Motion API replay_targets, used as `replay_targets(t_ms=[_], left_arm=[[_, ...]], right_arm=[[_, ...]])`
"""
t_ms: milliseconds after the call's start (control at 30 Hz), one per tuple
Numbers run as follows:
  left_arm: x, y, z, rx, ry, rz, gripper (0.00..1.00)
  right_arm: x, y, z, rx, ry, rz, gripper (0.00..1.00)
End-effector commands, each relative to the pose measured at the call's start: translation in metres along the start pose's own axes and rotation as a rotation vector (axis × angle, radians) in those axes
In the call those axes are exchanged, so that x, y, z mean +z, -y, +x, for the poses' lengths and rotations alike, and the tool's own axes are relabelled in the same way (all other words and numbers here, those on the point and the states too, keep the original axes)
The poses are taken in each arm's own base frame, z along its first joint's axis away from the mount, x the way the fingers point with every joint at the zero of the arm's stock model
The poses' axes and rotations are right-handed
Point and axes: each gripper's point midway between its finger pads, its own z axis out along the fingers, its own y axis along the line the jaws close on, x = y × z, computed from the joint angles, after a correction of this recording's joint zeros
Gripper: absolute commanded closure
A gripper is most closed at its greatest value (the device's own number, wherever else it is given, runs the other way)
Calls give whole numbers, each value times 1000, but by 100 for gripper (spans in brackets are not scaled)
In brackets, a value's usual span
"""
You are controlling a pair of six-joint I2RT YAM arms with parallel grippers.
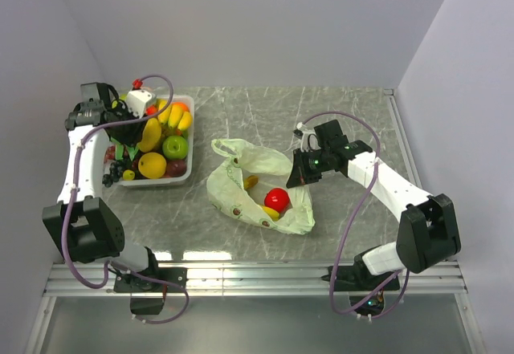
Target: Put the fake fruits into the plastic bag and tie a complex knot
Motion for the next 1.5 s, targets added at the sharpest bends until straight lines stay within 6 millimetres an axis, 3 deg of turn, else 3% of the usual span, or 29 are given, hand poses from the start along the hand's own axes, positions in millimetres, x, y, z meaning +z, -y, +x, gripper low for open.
replay_targets(t_ms=[0, 67, 133, 267, 500, 833, 1200, 1300, 1467], left_arm=[[-29, -6, -28, 34, 92, -38, 58], [-32, -6, -33, 31, 104, -37, 55], [-31, -3, -32, 26, 96, -12, 38], [-26, 3, -33, 19, 114, 18, 23], [-3, 8, -35, -6, 108, 12, 10], [27, -4, -28, -18, 64, -38, 4], [48, 4, -11, -24, 27, -19, 4], [49, 5, -10, -24, 30, -17, 8], [40, 6, -14, -27, 51, -19, 22]], right_arm=[[-4, -10, -15, -40, 36, -24, 100], [-4, -10, -15, -38, 35, -27, 100], [-4, -10, -16, -35, 33, -30, 100], [-4, -11, -16, -39, 33, -32, 100], [-4, -10, -14, -39, 34, -28, 100], [-4, -11, -16, -35, 34, -33, 100], [0, -9, -13, -27, 16, -32, 100], [0, -9, -15, -27, 16, -32, 100], [0, -9, -15, -25, 13, -32, 100]])
